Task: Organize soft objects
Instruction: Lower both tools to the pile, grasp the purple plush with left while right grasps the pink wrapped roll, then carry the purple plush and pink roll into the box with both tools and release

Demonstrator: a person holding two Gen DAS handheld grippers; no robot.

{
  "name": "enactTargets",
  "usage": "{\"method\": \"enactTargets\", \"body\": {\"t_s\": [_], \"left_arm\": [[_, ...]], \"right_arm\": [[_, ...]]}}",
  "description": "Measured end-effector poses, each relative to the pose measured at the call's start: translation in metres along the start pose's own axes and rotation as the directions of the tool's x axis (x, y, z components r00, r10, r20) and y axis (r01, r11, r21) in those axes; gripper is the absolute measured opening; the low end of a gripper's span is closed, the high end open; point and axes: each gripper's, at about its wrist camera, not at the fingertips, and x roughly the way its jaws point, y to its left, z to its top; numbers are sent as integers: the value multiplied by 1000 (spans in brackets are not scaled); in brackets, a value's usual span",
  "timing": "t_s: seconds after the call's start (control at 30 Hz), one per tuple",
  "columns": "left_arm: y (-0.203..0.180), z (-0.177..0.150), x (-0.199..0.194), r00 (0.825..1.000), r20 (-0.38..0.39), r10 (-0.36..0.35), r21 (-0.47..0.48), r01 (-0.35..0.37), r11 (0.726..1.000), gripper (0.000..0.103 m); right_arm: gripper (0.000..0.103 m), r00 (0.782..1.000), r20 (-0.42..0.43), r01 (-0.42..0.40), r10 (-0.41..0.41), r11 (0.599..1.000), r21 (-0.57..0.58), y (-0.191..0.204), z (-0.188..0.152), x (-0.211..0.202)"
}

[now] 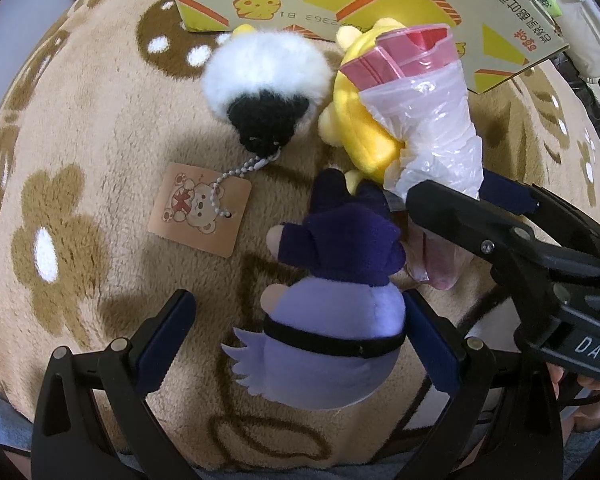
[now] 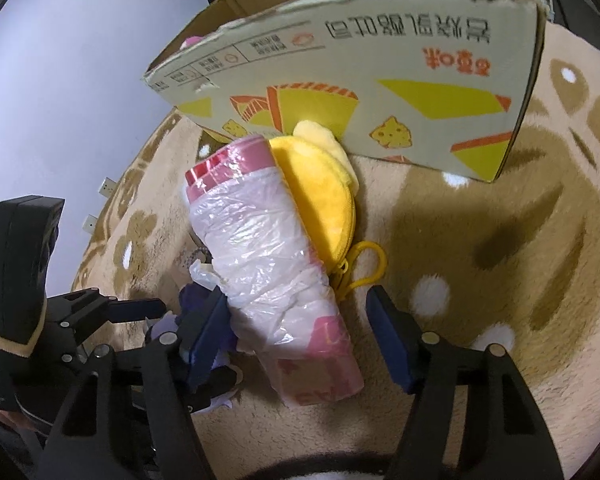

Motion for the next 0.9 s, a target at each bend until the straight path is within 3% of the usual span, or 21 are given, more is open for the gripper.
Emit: {"method": "enactTargets", "body": {"t_s": [0.1, 0.13, 0.37, 0.63, 0.9], "left_arm": [[-4, 1, 2, 1000, 6, -6, 12, 5, 1000, 89], [-5, 1, 2, 1000, 6, -13, 14, 13, 1000, 87], [-9, 2, -2, 997, 13, -71, 0, 71, 998, 60], [-9, -2, -5, 995, 29, -95, -8, 95, 995, 57], [8, -6, -24, 994, 107, -32, -63, 39, 997, 57]], "right_arm": [[66, 1000, 1, -7, 7, 1000, -1, 0, -1, -2], [56, 1000, 1, -18, 18, 1000, -1, -1, -1, -4], [51, 1000, 3, 3, -3, 1000, -25, 1, -2, -8], [51, 998, 22, 64, -65, 996, 57, -13, -4, -14], [43, 996, 55, 66, -74, 990, 126, -22, -9, -30]]}}
